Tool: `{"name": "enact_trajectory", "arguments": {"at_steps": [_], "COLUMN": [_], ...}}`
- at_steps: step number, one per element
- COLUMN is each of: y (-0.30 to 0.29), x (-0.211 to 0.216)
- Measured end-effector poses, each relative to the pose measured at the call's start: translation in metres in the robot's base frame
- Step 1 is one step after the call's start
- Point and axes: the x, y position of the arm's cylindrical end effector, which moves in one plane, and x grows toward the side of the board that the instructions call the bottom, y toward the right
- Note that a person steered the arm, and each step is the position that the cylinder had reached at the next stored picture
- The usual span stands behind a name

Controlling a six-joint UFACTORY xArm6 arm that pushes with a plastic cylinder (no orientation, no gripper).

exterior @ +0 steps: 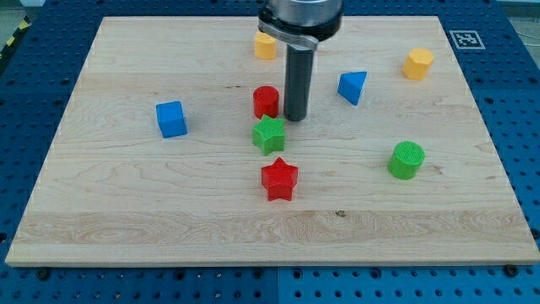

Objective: Slide the green star towards the red star

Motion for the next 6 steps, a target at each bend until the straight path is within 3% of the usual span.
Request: {"name": "enact_trajectory", "arguments": {"at_steps": [3, 6], "y": [-0.023, -0.046], "x": [0.03, 0.022]}}
